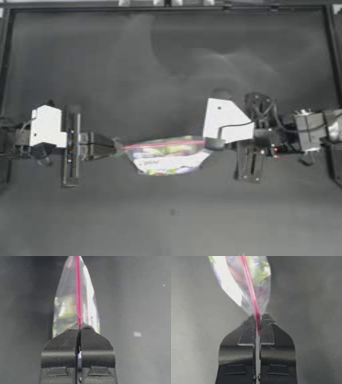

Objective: Put candy in bag

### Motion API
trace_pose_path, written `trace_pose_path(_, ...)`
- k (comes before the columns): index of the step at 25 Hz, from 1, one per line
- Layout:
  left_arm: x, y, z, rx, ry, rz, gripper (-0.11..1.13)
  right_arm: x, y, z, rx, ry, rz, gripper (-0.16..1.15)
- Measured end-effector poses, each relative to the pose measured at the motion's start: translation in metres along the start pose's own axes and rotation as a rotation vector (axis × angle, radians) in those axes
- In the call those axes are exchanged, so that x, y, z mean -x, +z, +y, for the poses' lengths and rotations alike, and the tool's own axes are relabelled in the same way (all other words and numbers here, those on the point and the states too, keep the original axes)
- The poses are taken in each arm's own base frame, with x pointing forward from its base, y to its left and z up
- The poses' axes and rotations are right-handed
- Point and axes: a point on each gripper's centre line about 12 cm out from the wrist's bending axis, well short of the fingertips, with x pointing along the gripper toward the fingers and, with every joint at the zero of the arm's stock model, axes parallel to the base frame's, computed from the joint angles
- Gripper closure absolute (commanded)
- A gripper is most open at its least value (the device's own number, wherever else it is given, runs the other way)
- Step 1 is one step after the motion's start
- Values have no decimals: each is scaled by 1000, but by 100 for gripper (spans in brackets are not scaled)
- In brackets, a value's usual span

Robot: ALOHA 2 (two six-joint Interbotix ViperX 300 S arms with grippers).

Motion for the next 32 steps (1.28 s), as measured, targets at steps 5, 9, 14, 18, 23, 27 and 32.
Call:
trace_pose_path(5,-4,2,0,0,2,2,93,2,0,0,-1,-1,-6,94)
trace_pose_path(9,-9,3,0,-1,2,5,93,8,0,0,-1,5,-21,93)
trace_pose_path(14,-13,6,0,-10,1,3,93,13,-1,2,-2,11,-30,93)
trace_pose_path(18,-14,6,-1,-16,0,8,93,15,-1,4,-2,16,-36,93)
trace_pose_path(23,-16,1,0,-17,1,26,93,11,-2,6,-4,26,-55,93)
trace_pose_path(27,-19,-4,0,-16,2,43,93,8,-1,7,-1,36,-71,93)
trace_pose_path(32,-19,-3,0,-16,3,38,93,2,2,10,8,41,-85,93)
